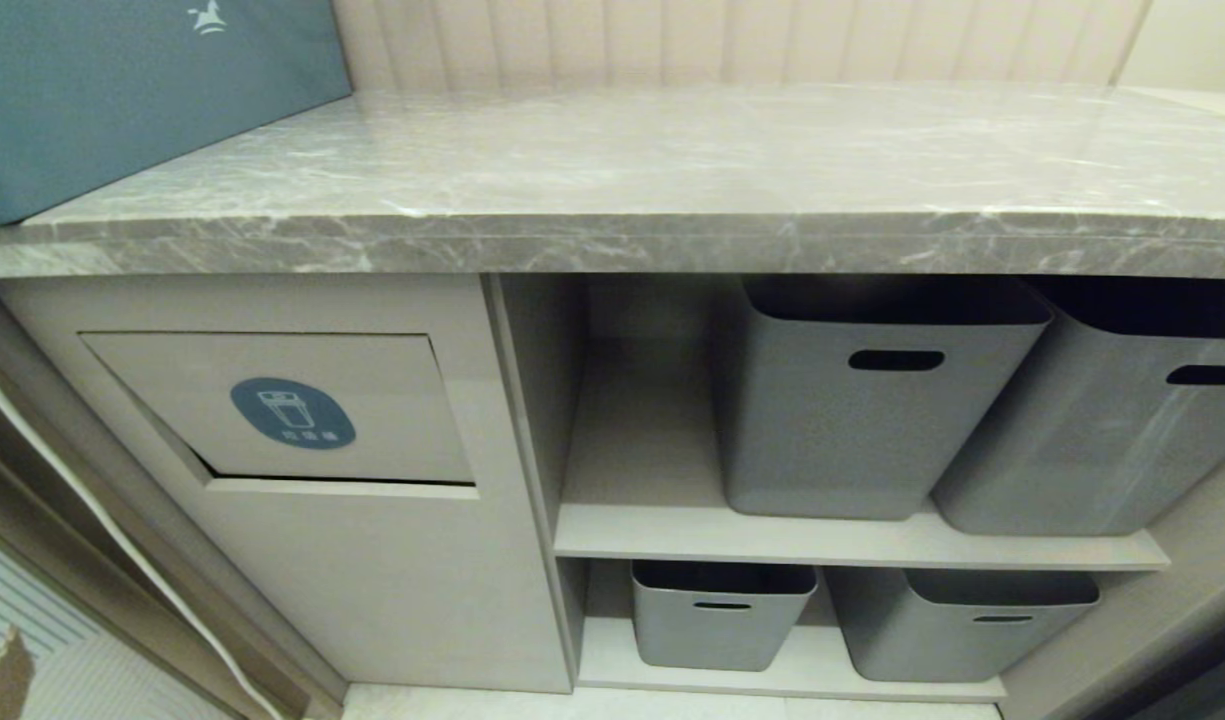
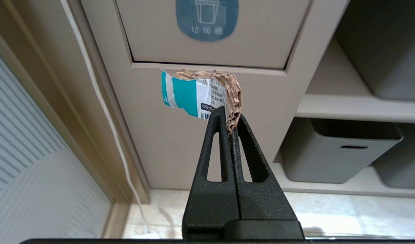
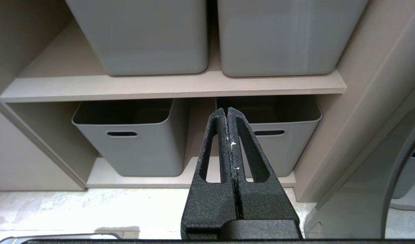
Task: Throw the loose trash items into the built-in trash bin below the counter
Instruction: Put the garbage in the trash can
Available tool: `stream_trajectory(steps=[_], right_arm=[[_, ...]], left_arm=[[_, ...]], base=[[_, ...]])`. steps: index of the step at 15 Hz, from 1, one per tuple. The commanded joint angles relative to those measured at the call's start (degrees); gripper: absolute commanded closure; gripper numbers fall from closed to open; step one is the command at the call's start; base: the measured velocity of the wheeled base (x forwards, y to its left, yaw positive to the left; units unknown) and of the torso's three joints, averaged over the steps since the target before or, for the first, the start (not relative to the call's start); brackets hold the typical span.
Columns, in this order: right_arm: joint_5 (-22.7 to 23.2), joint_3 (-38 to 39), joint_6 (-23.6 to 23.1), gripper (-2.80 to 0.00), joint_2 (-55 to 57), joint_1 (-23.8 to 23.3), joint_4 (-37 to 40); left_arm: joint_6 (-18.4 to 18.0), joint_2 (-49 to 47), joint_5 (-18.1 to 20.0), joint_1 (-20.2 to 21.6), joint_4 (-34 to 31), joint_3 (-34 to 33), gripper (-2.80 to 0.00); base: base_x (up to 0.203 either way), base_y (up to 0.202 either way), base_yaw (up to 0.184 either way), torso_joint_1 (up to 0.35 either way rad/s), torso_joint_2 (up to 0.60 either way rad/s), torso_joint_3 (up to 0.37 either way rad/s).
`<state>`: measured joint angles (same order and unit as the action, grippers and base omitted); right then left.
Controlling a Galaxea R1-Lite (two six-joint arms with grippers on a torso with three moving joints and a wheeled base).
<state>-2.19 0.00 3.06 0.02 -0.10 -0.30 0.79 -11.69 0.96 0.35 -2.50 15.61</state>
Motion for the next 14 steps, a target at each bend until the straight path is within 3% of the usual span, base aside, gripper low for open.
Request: stream_trajectory(steps=[1,6,10,14], right_arm=[[0.0,0.09,0.06,0.0,0.02,0.01,-0.05],[0.0,0.09,0.02,0.0,0.05,0.01,-0.05],[-0.06,0.09,0.1,0.0,-0.02,0.01,-0.05],[-0.09,0.09,0.1,0.0,0.06,0.01,-0.05]], left_arm=[[1.14,-11.8,0.03,0.09,1.61,1.74,0.0],[9.81,-41.9,0.22,0.5,17.24,7.6,0.0],[9.81,-56.56,0.48,0.02,41.93,0.6,0.0],[11.01,-68.47,1.56,0.74,56.67,0.86,0.0]], base=[[0.0,0.0,0.0,0.0,0.0,0.0],[0.0,0.0,0.0,0.0,0.0,0.0],[0.0,0.0,0.0,0.0,0.0,0.0],[0.0,0.0,0.0,0.0,0.0,0.0]])
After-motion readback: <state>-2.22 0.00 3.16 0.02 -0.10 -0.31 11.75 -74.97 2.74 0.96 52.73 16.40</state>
